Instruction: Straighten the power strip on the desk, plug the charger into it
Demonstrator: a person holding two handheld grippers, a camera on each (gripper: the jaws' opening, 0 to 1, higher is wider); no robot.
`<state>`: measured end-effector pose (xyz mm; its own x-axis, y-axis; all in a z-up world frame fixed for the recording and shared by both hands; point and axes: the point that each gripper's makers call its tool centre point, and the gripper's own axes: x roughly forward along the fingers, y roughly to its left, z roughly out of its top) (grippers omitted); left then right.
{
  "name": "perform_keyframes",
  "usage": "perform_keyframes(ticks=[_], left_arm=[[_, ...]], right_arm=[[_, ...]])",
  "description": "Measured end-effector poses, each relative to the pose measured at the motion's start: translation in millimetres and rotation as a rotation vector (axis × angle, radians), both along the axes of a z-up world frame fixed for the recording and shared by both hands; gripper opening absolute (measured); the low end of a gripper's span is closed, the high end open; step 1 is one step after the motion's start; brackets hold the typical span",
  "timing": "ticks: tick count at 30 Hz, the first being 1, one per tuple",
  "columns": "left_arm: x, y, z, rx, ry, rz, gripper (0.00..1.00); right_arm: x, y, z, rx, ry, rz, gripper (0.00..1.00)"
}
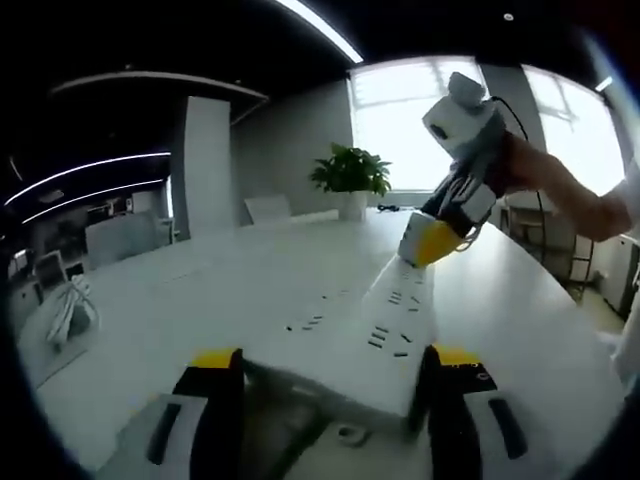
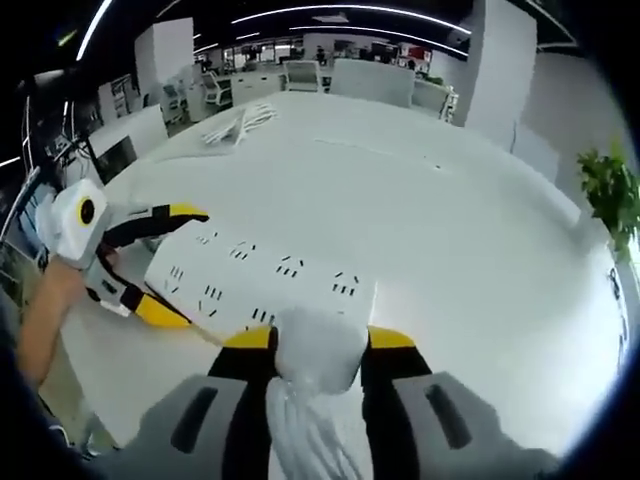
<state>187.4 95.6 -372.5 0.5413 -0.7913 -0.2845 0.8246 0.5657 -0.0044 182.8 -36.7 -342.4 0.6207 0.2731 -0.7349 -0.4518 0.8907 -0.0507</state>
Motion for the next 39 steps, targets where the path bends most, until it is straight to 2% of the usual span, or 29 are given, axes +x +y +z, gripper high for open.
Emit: perform_keyframes(ticks=[5, 11, 23, 30, 39], left_arm=[[0.6, 0, -0.2, -0.005, 0.007, 0.014, 0.75], [-1.1, -1, -0.5, -0.011, 0.016, 0.012, 0.76], [-1.9, -2, -0.3, -0.008, 0.014, 0.018, 0.75], [-1.5, -2, -0.1, -0.008, 0.014, 0.025, 0.75], [-1.8, -2, 0.0, -0.01, 0.013, 0.025, 0.75]], right_arm=[[4, -1, 0.6, 0.028, 0.002, -0.007, 0.3], [0, 1, 8.2, -0.007, -0.04, -0.007, 0.3], [1, -3, 1.6, 0.052, -0.007, -0.011, 0.3], [2, -3, 1.6, 0.03, -0.025, -0.011, 0.3], [2, -4, 10.6, 0.111, -0.036, -0.002, 0.31]])
